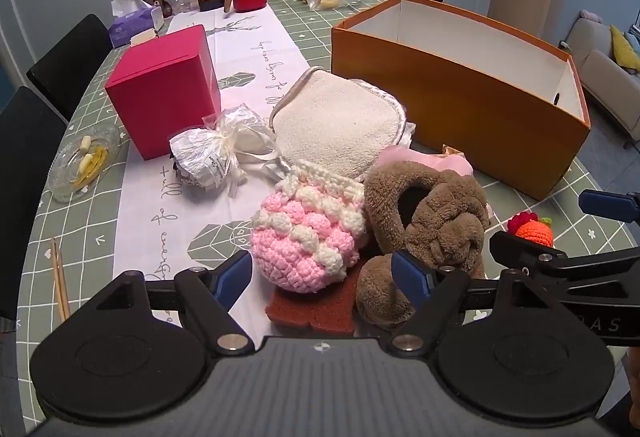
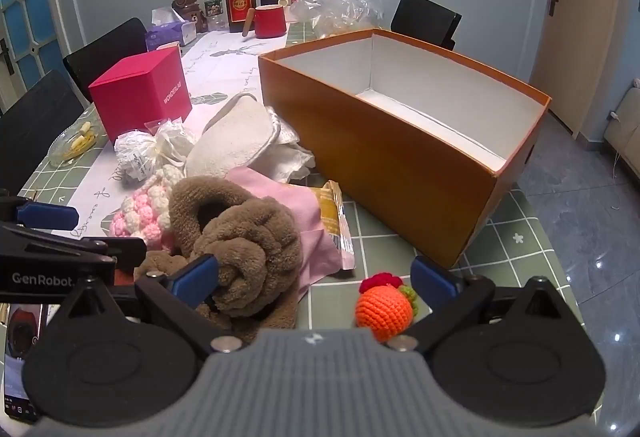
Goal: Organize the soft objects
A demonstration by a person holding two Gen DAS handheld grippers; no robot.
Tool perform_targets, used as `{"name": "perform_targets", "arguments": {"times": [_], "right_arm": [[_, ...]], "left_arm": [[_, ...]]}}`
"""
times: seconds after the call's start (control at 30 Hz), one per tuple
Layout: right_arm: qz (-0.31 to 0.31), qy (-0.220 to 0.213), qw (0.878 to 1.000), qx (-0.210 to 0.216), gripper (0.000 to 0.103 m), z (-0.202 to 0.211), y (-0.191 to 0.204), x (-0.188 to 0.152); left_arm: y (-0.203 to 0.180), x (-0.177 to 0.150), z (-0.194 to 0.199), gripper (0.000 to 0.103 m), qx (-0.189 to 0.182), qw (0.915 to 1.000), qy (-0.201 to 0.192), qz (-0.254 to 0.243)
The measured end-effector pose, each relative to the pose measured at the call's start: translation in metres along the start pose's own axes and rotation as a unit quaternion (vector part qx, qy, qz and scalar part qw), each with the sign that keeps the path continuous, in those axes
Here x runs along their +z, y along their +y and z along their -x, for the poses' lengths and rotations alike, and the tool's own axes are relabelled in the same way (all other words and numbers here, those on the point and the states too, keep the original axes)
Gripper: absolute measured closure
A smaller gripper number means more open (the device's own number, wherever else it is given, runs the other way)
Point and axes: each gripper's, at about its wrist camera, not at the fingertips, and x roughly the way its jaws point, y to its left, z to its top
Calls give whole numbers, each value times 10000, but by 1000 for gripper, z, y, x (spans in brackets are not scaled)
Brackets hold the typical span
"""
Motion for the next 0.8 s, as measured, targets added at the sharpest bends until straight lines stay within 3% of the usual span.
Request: {"name": "perform_targets", "arguments": {"times": [0.8], "right_arm": [[13, -39, 10000, 0, 3, 2, 0, 1]], "left_arm": [[-1, 0, 0, 11, 3, 10000, -4, -5]]}}
